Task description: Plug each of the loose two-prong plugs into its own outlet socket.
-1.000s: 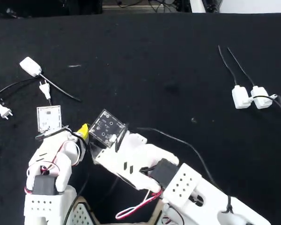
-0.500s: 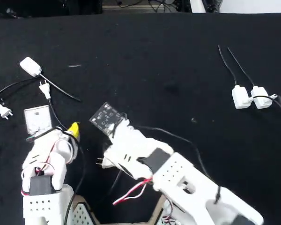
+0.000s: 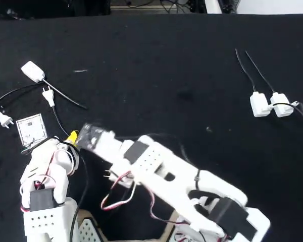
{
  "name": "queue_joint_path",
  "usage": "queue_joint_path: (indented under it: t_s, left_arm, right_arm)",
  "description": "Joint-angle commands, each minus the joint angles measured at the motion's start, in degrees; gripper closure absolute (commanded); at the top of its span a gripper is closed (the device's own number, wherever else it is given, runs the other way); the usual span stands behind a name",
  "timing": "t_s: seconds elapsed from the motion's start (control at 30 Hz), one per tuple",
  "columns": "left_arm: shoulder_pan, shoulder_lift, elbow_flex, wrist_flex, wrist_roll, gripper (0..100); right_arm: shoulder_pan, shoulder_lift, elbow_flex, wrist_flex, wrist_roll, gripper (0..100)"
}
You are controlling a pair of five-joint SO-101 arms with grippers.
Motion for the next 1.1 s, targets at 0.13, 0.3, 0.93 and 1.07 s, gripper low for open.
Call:
queue_joint_path:
  t_s: [0.13, 0.3, 0.93, 1.07]
  left_arm:
    - [-8.7, -0.4, -5.7, -0.4, 5.1, 81]
    - [-16.6, -0.4, -6.5, -0.8, 11.0, 81]
    - [-16.8, -0.5, -6.5, -0.9, 11.1, 81]
    - [-16.8, -0.5, -6.5, -0.9, 11.1, 81]
  right_arm:
    - [-2.4, 2.5, -3.5, -0.2, 0.3, 86.1]
    - [-2.4, 5.4, -3.5, -1.8, -0.9, 86.1]
    - [-2.3, 15.9, -13.4, -1.8, 2.8, 85.8]
    - [-2.3, 15.9, -13.4, -1.8, 3.7, 85.8]
